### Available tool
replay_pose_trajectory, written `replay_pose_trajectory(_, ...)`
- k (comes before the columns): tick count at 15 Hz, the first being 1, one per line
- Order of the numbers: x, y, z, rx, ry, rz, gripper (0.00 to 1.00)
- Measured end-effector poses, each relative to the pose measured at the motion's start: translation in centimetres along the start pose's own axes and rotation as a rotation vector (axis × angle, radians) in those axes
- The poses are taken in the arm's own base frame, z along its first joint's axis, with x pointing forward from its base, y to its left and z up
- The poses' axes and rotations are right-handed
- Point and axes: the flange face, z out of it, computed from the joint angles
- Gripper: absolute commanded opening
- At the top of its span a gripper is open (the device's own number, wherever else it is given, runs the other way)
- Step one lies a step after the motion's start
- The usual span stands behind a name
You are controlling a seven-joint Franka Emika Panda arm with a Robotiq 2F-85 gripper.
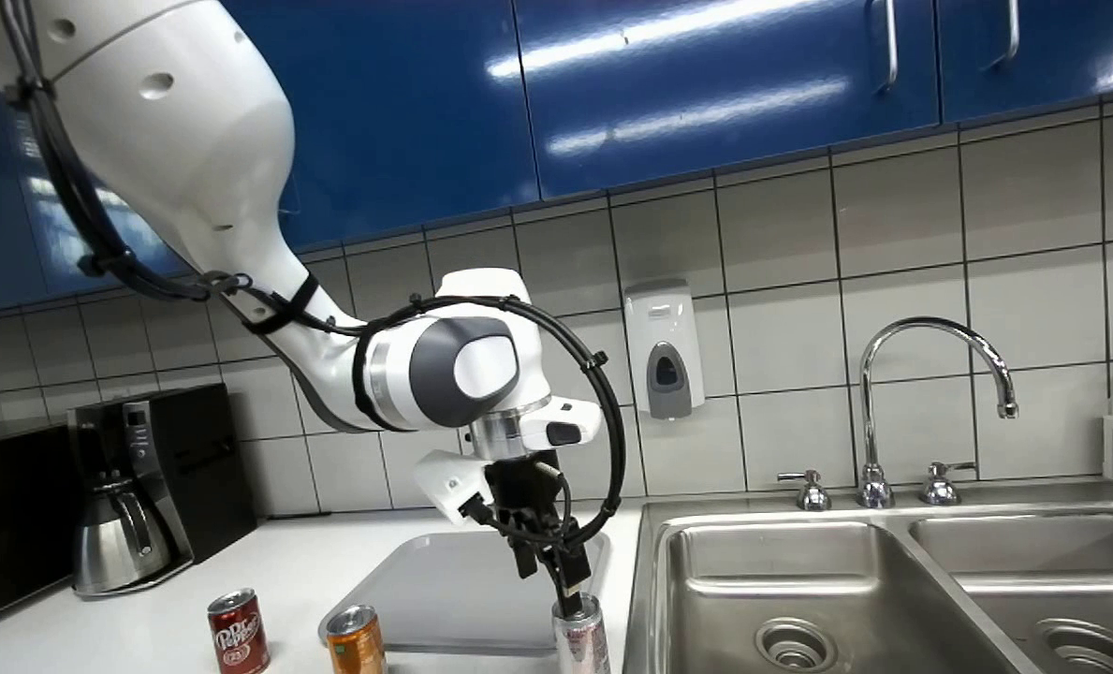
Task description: Put all three cans on the grey tray
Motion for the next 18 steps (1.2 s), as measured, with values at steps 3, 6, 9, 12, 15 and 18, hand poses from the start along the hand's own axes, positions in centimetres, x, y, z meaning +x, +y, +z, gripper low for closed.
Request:
replay_pose_trajectory(3, 0.5, -0.4, 0.7, -0.006, -0.006, -0.006, 1.00)
replay_pose_trajectory(6, 0.9, -0.6, 1.3, -0.013, -0.015, -0.008, 1.00)
replay_pose_trajectory(9, 1.1, -0.6, 1.9, -0.019, -0.024, -0.006, 1.00)
replay_pose_trajectory(12, 1.4, -0.4, 2.2, -0.023, -0.029, 0.001, 1.00)
replay_pose_trajectory(15, 1.5, 0.0, 2.5, -0.026, -0.035, 0.010, 1.00)
replay_pose_trajectory(18, 1.6, 0.1, 3.2, -0.030, -0.038, 0.012, 1.00)
